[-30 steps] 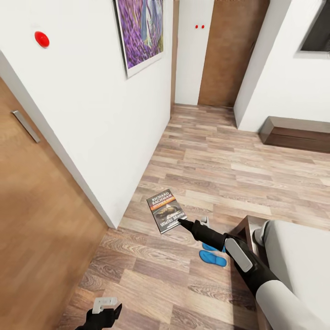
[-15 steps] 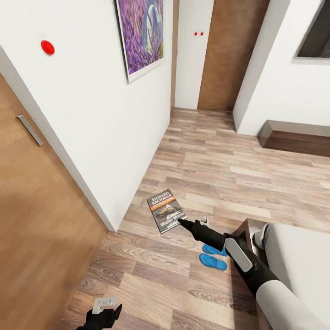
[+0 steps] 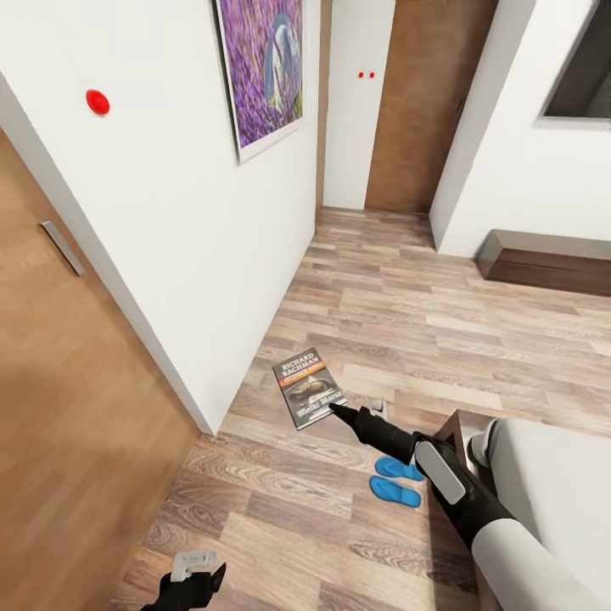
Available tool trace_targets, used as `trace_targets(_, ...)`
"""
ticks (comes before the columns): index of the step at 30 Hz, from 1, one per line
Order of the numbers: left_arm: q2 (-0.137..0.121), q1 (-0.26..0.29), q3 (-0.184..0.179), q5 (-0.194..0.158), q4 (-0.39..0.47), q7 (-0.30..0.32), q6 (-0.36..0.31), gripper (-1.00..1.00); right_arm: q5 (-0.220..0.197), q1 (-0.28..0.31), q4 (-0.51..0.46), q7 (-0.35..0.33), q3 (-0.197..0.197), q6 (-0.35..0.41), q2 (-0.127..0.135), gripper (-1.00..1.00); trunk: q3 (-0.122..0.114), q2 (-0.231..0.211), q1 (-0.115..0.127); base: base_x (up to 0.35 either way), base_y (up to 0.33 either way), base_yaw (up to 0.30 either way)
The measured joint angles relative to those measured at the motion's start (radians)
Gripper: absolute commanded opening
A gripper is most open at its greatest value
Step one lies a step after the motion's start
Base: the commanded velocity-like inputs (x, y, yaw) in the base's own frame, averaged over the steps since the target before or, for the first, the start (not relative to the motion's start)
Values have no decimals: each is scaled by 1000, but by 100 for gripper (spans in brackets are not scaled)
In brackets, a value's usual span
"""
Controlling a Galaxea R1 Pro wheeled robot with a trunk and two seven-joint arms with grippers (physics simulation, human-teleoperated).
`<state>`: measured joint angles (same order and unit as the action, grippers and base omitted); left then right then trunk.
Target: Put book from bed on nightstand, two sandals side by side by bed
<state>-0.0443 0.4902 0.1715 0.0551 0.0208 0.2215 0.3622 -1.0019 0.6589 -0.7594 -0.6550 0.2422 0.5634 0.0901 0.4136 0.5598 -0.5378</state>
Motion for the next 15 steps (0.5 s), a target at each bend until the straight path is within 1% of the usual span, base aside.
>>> trace_targets(2, 0, 0, 0, 0, 0, 0, 0, 100, 16, 0, 5, 0, 0, -43, 0, -100, -3, 0, 0, 0, 0, 0)
trace_targets(4, 0, 0, 0, 0, 0, 0, 0, 100, 48, 0, 26, -1, -1, -86, 0, -100, -6, 0, 0, 0, 0, 0)
trace_targets(5, 0, 0, 1, 0, 0, 0, 0, 100, 64, 0, 51, -1, -1, -102, 0, -100, -8, 0, 0, 0, 0, 0)
trace_targets(7, 0, 0, 1, 0, 0, 1, 0, 100, 94, 0, 131, -1, -1, -121, 0, -100, -11, 0, 0, 0, 0, -19)
trace_targets(9, 0, 0, 1, 0, 0, 1, 0, 100, 99, 0, 195, -1, -3, -125, 1, -100, -14, 0, 0, 0, 0, -56)
trace_targets(10, 0, 0, 1, 0, 0, 1, 0, 100, 114, 0, 243, -2, -2, -131, 5, -100, -16, 0, 0, 0, 0, -74)
trace_targets(12, 0, 0, 1, 0, 0, 1, 0, 100, 108, -1, 277, -3, -4, -129, 11, -100, -19, 0, 0, 0, 0, -82)
trace_targets(15, 0, 0, 1, 0, 0, 1, 0, 100, 115, -1, 337, -3, -3, -132, 15, -100, -24, 0, 0, 0, 0, -82)
